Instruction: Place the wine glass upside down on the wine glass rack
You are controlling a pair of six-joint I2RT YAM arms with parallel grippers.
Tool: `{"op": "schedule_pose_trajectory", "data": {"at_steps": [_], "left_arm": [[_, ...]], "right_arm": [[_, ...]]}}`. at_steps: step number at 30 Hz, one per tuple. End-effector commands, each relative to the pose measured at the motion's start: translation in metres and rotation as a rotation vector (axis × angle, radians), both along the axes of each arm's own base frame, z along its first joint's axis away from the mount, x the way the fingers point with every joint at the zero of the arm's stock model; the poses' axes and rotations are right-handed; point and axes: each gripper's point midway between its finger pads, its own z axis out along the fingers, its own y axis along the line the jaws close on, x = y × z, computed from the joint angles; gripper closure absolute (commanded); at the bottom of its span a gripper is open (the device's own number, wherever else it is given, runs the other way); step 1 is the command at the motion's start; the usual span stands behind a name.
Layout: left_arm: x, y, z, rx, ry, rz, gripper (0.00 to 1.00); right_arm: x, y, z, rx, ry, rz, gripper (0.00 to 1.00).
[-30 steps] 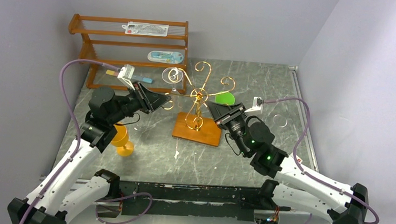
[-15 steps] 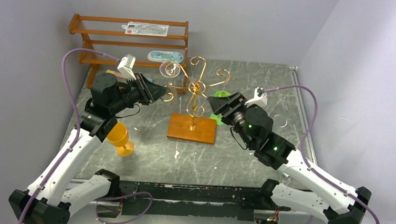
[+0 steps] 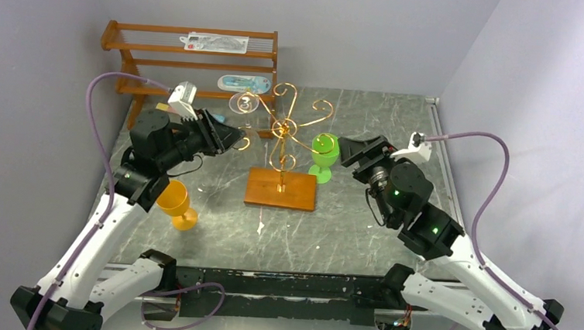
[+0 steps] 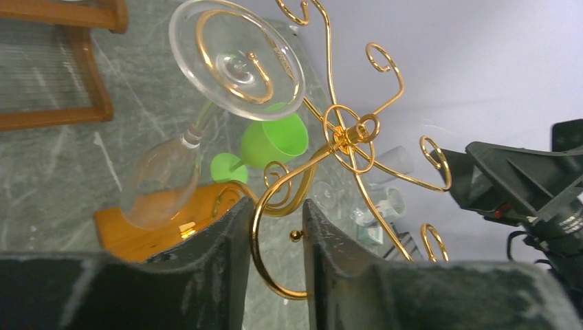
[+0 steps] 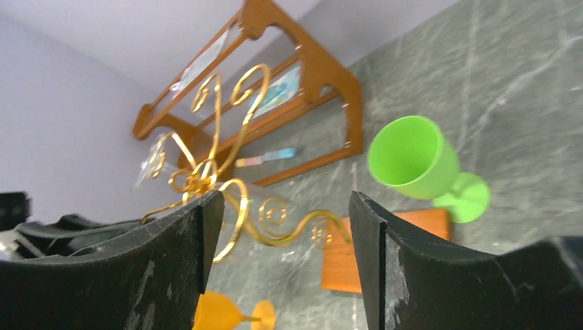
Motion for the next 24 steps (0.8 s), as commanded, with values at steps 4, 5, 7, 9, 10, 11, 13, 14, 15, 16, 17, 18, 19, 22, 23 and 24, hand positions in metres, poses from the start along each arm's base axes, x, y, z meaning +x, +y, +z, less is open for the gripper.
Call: {"op": "schedule_pose_trajectory", "data": {"at_steps": [4, 5, 7, 9, 10, 11, 13, 14, 15, 16, 17, 18, 19, 22, 23, 24], "left_arm": [[-0.001, 0.015, 0.004, 0.049, -0.073, 0.054, 0.51], [-0.002, 0.015, 0.003, 0.052, -0.074, 0.054, 0.49], [-0.002, 0.017, 0.004, 0.052, -0.076, 0.059, 0.44], [-0.004, 0.018, 0.008, 0.055, -0.085, 0.064, 0.38], [-0.005, 0.020, 0.009, 0.059, -0.085, 0.068, 0.34], [-0.006, 0.021, 0.011, 0.062, -0.091, 0.074, 0.31], [-0.008, 0.026, 0.016, 0.072, -0.100, 0.098, 0.25], [-0.009, 0.030, 0.018, 0.081, -0.105, 0.115, 0.23], [-0.010, 0.034, 0.019, 0.091, -0.107, 0.133, 0.21], [-0.011, 0.039, 0.020, 0.103, -0.110, 0.153, 0.19], [-0.012, 0.044, 0.022, 0.114, -0.118, 0.176, 0.18], [-0.014, 0.048, 0.024, 0.123, -0.123, 0.192, 0.17], [-0.015, 0.052, 0.025, 0.133, -0.129, 0.208, 0.17], [-0.018, 0.064, 0.028, 0.163, -0.149, 0.260, 0.16], [-0.020, 0.068, 0.030, 0.170, -0.159, 0.277, 0.15], [-0.021, 0.072, 0.033, 0.179, -0.173, 0.291, 0.15]], "right_arm": [[0.001, -0.052, -0.023, -0.170, 0.045, -0.204, 0.29], [0.002, -0.051, -0.026, -0.180, 0.056, -0.206, 0.29], [0.004, -0.049, -0.034, -0.204, 0.086, -0.208, 0.29], [0.010, -0.047, -0.047, -0.224, 0.128, -0.208, 0.28], [0.015, -0.044, -0.051, -0.220, 0.137, -0.193, 0.28], [0.021, -0.042, -0.056, -0.209, 0.146, -0.175, 0.28], [0.033, -0.039, -0.070, -0.184, 0.178, -0.135, 0.28], [0.039, -0.039, -0.078, -0.177, 0.203, -0.123, 0.28], [0.043, -0.035, -0.087, -0.167, 0.232, -0.089, 0.28], [0.049, -0.032, -0.095, -0.160, 0.251, -0.065, 0.29], [0.053, -0.027, -0.102, -0.154, 0.262, -0.036, 0.29], [0.058, -0.024, -0.109, -0.146, 0.278, -0.012, 0.29], [0.063, -0.020, -0.116, -0.143, 0.296, 0.009, 0.30], [0.076, -0.014, -0.136, -0.161, 0.355, 0.040, 0.34], [0.080, -0.014, -0.143, -0.178, 0.373, 0.038, 0.35], [0.084, -0.013, -0.148, -0.193, 0.383, 0.034, 0.36]]}}
